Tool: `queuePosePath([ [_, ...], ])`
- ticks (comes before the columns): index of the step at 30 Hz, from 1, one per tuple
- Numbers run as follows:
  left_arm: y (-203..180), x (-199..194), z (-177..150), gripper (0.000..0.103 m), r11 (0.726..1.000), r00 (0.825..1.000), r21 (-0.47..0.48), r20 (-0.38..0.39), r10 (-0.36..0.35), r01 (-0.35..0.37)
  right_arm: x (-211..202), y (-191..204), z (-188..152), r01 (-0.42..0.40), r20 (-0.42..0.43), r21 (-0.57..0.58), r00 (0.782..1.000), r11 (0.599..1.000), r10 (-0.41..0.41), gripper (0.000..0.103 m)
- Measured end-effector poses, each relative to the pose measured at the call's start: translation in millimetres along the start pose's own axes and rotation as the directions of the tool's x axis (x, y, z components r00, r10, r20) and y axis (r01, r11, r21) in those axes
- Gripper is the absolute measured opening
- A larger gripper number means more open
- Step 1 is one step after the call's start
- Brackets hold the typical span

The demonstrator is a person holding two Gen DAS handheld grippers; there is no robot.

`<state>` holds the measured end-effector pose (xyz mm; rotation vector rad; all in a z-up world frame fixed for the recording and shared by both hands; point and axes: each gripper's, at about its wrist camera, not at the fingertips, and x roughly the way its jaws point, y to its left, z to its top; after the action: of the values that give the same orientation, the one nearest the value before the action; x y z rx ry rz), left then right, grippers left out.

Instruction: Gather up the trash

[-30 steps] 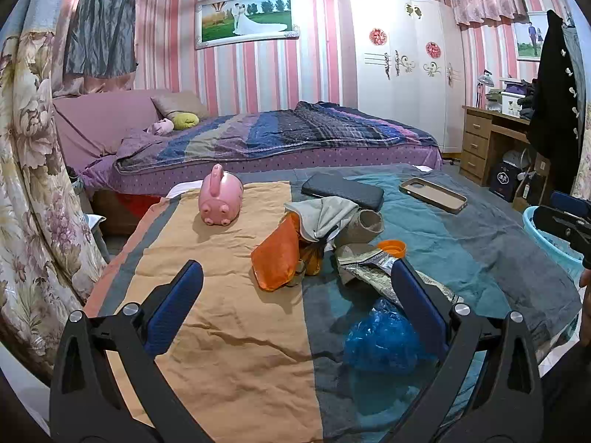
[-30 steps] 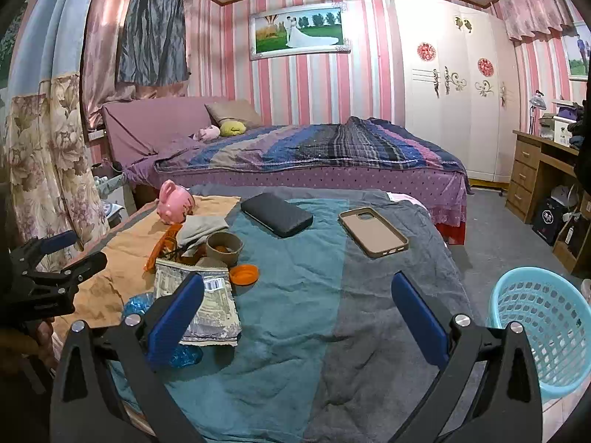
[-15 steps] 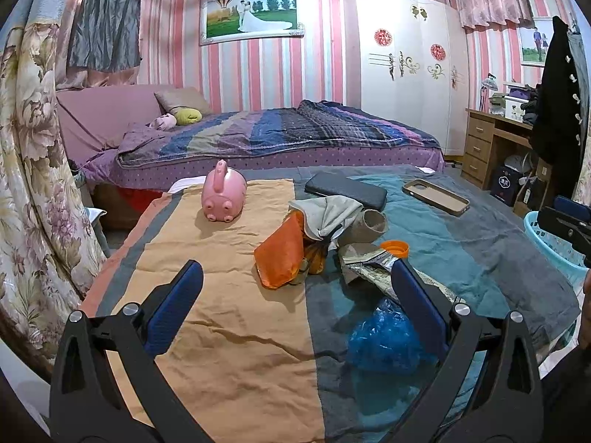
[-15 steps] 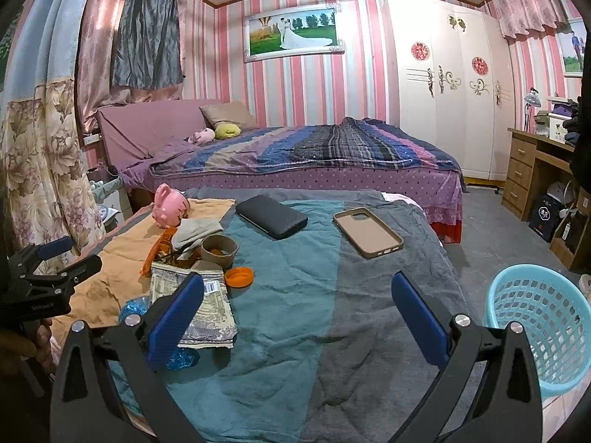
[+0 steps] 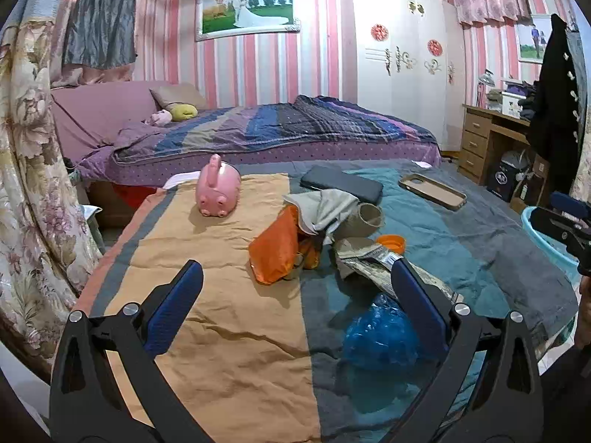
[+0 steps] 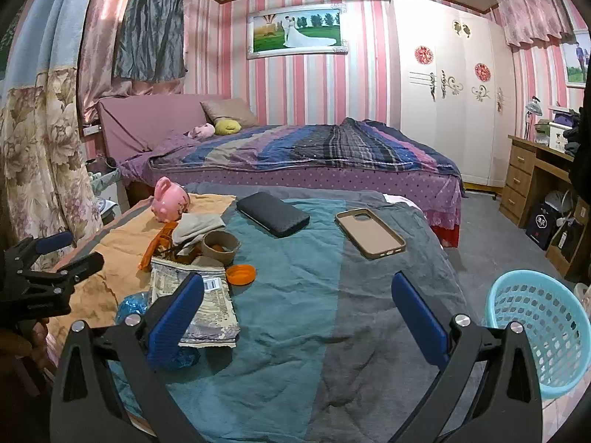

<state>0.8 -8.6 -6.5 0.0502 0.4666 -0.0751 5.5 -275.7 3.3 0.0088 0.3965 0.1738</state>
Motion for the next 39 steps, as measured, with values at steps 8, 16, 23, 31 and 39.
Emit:
queuePosePath([
  [8,-19.8,9.1,3.0,0.098,1.0,1.0,0.007,-0.017,-0.021,0.022,0.5,-3.9,0.4,0.014,-0.004,0.015,1.0,1.0,-0.014,0.099],
  [16,-33.6,41.6,7.9,0.098,0.998,0.993,-0.047,-0.111,-0.041,0.036,-4.3,-13.7,0.9,0.029,0.003,0.015,1.0,0.999,-0.029,0.099],
  [23,-38.9,72.0,6.6,0.081,0.997,0.975,-0.072,-0.219,-0.042,0.027,-3.8,-22.4,2.6,0.023,0.004,0.037,1.0,0.999,-0.024,0.099],
  [31,-57.6,88.9,6.2,0.014,0.987,0.946,-0.077,-0.282,-0.159,0.143,-1.9,-18.8,3.1,0.018,-0.006,0.026,1.0,0.999,-0.018,0.099],
  [39,-44.2,54.2,22.5,0.0,0.968,0.965,-0.112,-0.112,-0.236,0.224,1.2,-8.5,3.0,0.025,-0.006,0.01,1.0,1.0,-0.025,0.099],
])
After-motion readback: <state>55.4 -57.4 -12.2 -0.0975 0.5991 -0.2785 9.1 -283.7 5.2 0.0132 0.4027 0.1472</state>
